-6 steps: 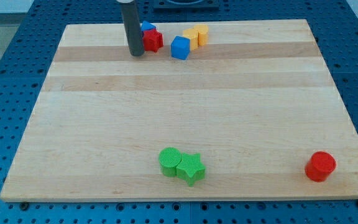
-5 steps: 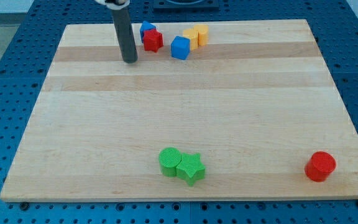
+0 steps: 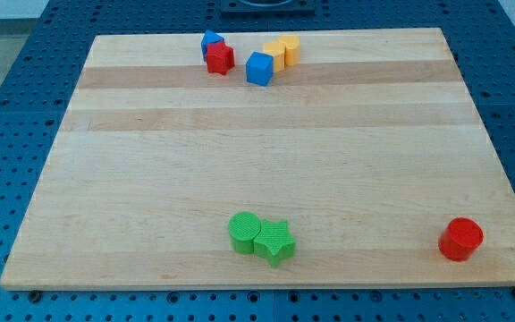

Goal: Push the red circle closer to red star

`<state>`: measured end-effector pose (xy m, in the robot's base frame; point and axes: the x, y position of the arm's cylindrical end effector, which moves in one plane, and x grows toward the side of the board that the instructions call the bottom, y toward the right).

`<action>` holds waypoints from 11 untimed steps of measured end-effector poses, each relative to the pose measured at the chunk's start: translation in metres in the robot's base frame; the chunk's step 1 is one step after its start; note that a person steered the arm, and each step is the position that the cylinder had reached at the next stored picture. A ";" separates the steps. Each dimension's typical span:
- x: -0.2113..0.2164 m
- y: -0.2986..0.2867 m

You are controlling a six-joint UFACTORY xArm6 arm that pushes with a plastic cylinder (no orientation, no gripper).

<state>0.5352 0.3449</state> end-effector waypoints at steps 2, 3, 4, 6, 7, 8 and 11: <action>0.070 -0.064; 0.067 -0.105; 0.063 -0.151; 0.020 -0.205; 0.012 -0.244; -0.021 -0.244; -0.084 -0.227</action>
<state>0.4516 0.1176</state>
